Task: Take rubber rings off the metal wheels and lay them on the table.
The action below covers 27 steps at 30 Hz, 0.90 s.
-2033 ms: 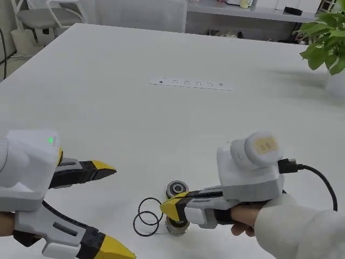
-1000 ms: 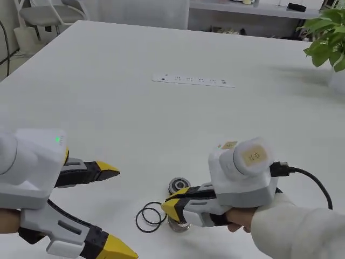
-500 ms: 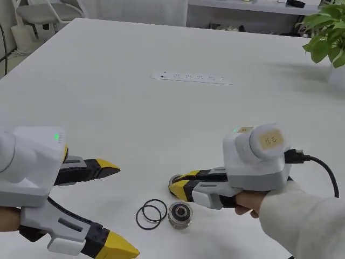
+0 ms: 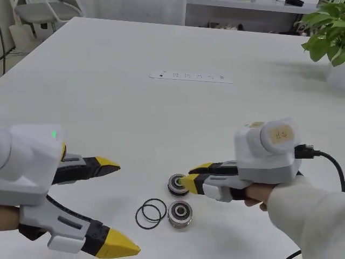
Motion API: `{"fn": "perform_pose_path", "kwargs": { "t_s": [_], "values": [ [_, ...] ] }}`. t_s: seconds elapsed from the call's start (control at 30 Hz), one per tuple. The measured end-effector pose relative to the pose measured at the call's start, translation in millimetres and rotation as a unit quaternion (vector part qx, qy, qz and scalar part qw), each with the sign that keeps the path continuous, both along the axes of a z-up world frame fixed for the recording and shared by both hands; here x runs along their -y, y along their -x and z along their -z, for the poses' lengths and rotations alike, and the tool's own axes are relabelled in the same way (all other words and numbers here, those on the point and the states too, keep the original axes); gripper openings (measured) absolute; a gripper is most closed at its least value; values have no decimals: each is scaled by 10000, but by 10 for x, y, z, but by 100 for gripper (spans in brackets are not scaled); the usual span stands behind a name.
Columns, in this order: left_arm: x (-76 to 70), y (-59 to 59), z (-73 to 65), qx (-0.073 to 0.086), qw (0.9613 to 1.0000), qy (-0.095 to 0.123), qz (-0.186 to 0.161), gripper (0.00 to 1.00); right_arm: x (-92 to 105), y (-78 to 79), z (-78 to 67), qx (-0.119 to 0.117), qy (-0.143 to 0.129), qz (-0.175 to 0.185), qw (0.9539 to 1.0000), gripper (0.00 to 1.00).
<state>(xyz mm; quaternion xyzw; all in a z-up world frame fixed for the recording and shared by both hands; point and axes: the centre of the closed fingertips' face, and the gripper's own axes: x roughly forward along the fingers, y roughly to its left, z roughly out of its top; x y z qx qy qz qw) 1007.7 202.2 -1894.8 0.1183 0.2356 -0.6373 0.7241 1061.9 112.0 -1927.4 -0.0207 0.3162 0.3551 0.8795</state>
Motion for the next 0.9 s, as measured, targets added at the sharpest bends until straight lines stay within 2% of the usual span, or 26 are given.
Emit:
{"fn": "perform_pose_path", "kwargs": {
  "t_s": [0.1,0.33,0.53,0.7,0.8,0.9],
  "values": [
    [26,-4,-46,-43,9999,106,-14,90,86,-5,56,-80,45,72,9999,15],
    [110,-55,-187,38,9997,238,47,89,177,19,152,-181,165,90,9997,16],
    [211,-110,-341,318,9989,230,274,87,127,78,202,-204,268,-129,9993,17],
    [315,-303,-422,700,9969,114,353,85,116,100,227,-202,347,-221,9989,18],
    [409,-396,-477,873,9953,102,418,81,124,99,224,-184,359,-226,9989,19],
    [484,-463,-498,1071,9929,1,518,76,127,95,219,-170,352,-220,9990,19]
  ]
}}
